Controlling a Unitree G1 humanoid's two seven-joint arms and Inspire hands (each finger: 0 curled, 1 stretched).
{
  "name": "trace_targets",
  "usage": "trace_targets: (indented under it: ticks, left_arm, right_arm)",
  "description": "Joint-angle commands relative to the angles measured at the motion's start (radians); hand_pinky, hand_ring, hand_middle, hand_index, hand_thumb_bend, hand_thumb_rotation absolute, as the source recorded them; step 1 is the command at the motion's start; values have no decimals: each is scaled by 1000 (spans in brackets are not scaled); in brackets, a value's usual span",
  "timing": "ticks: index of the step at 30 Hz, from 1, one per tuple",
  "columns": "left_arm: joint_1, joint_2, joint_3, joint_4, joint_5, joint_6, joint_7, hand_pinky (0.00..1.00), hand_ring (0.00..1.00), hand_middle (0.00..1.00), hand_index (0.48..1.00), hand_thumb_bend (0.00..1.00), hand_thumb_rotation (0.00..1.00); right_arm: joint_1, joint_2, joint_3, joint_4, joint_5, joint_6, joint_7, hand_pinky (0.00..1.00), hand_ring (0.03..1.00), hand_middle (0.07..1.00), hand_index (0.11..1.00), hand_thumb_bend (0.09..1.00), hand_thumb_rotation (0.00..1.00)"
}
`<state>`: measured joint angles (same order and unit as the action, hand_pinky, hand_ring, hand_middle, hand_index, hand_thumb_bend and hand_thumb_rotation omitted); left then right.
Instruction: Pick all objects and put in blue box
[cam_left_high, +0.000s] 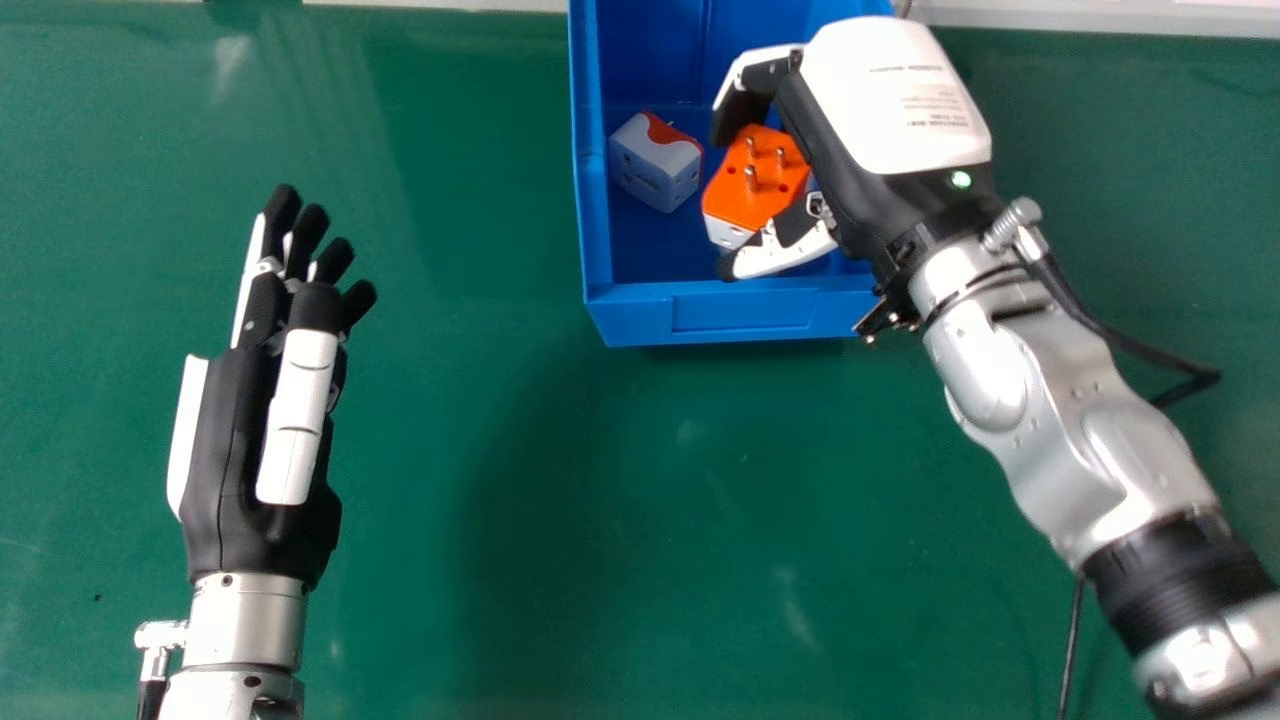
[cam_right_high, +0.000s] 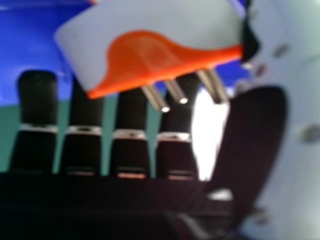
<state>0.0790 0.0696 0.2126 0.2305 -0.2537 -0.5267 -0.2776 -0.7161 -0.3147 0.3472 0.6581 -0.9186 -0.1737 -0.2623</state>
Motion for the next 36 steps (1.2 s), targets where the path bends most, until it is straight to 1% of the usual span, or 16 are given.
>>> trace_targets:
  ticks: [1, 5, 7, 10, 14, 16, 18, 21, 23, 25, 27, 30, 31, 32, 35, 36]
  left_arm:
    - [5, 3, -3, -14, 10, -25, 3, 921, 955, 979, 967, 731, 796]
    - [8, -6, -4, -21, -7, -14, 0, 919, 954, 977, 966, 729, 792]
    - [8, -6, -4, -19, -7, -17, -2, 916, 953, 976, 964, 720, 794]
    - [9, -6, -4, -16, 0, -24, 0, 916, 953, 976, 964, 720, 794]
    - [12, -12, -5, -20, -11, -20, -4, 916, 953, 975, 964, 712, 792]
    - [12, -11, -5, -18, -7, -23, -4, 916, 953, 975, 964, 712, 792]
    - [12, -11, -5, -18, -10, -23, -7, 916, 953, 975, 964, 712, 792]
    - [14, -12, -5, -20, -8, -22, -7, 916, 953, 974, 963, 709, 787]
    - [13, -12, -5, -17, -2, -27, -6, 916, 953, 974, 963, 709, 787]
    - [9, -11, -4, -11, 0, -31, -7, 917, 953, 974, 963, 711, 781]
    - [9, -8, -5, -12, -2, -22, -9, 917, 953, 974, 963, 711, 781]
    - [8, -9, -6, -13, -6, -18, -11, 917, 953, 974, 963, 711, 781]
    - [7, -9, -7, -13, -7, -17, -11, 916, 953, 973, 963, 714, 778]
    - [6, -9, -7, -12, -7, -16, -11, 916, 953, 973, 963, 714, 778]
    - [3, -7, -7, -5, -2, -21, -11, 916, 953, 973, 963, 714, 778]
    - [3, -6, -6, -4, 0, -22, -11, 916, 953, 974, 963, 719, 774]
  right_arm:
    - [-83, -21, 31, 63, -21, -21, -74, 321, 422, 520, 513, 496, 0]
    - [-161, -17, 94, 227, -43, -44, -149, 325, 423, 511, 515, 496, 0]
    - [-189, -12, 115, 291, -39, -52, -187, 331, 429, 511, 514, 497, 0]
    - [-224, -8, 146, 360, -36, -50, -210, 331, 429, 511, 514, 497, 0]
    - [-260, -6, 182, 423, -36, -50, -247, 309, 420, 498, 513, 501, 0]
    - [-271, -7, 193, 438, -33, -49, -258, 309, 420, 498, 513, 501, 0]
    - [-279, -9, 204, 448, -32, -48, -270, 309, 420, 498, 513, 501, 0]
    - [-284, -11, 215, 455, -28, -51, -286, 294, 412, 487, 514, 503, 0]
    - [-281, -15, 223, 451, -30, -46, -289, 294, 412, 487, 514, 503, 0]
    - [-279, -18, 246, 443, -54, -6, -274, 280, 407, 480, 513, 506, 0]
    - [-277, -18, 272, 436, -78, 40, -265, 280, 407, 480, 513, 506, 0]
    - [-270, -18, 293, 419, -91, 78, -240, 280, 407, 480, 513, 506, 0]
    - [-267, -20, 298, 413, -94, 87, -235, 308, 412, 490, 511, 508, 0]
    - [-264, -21, 301, 406, -96, 95, -231, 308, 412, 490, 511, 508, 0]
    - [-254, -27, 306, 379, -98, 114, -209, 308, 412, 490, 511, 508, 0]
    - [-251, -30, 307, 369, -98, 120, -204, 394, 505, 580, 592, 607, 73]
